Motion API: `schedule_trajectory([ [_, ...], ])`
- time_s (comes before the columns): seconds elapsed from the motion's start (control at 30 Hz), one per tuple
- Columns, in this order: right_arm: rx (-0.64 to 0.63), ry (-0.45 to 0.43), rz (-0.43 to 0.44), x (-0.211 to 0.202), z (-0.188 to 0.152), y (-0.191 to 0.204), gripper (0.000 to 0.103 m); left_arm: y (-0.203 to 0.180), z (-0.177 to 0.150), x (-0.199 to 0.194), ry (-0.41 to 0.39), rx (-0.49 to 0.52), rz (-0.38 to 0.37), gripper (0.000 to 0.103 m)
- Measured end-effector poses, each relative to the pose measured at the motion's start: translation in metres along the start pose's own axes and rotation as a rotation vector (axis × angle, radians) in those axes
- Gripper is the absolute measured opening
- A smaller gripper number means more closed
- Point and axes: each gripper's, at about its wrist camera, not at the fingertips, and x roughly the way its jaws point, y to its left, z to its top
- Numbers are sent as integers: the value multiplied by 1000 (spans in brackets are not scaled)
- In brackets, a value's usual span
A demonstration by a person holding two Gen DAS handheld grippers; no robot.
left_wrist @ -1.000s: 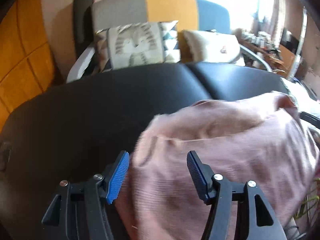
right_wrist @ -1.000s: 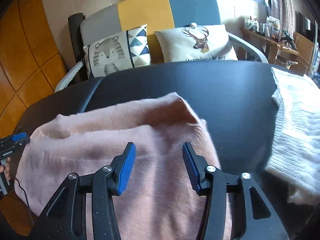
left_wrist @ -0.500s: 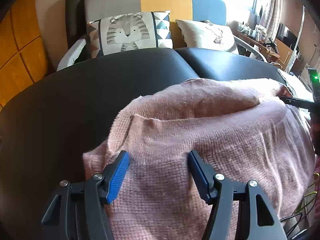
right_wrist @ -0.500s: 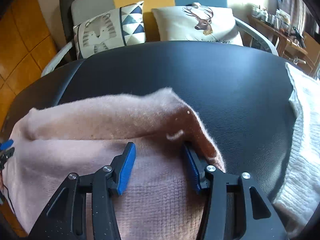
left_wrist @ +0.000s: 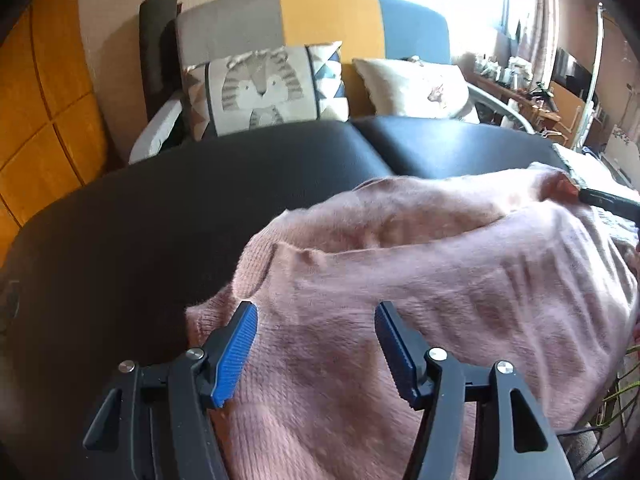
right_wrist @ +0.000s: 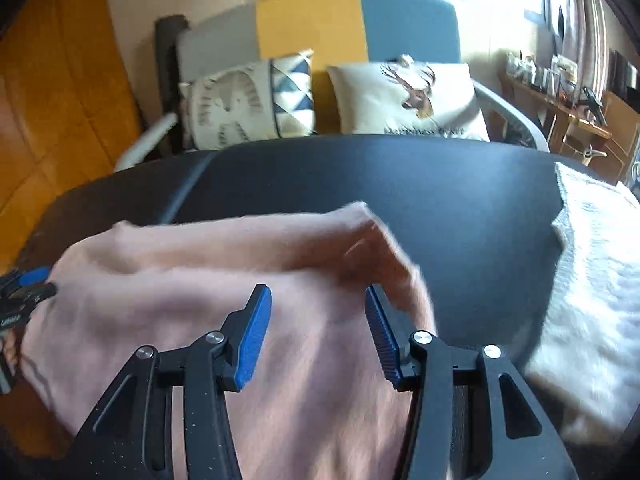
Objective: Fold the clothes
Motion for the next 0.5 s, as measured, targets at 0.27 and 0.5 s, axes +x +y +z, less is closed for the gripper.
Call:
schedule_trajectory([
  [0.27, -70, 108, -14, -16, -76, 3, 53, -25, -25, -35, -13, 58, 7, 63],
  [0.5, -103, 60, -31, -30, -95, -16, 53, 6, -73, -24, -13, -63, 14, 64],
])
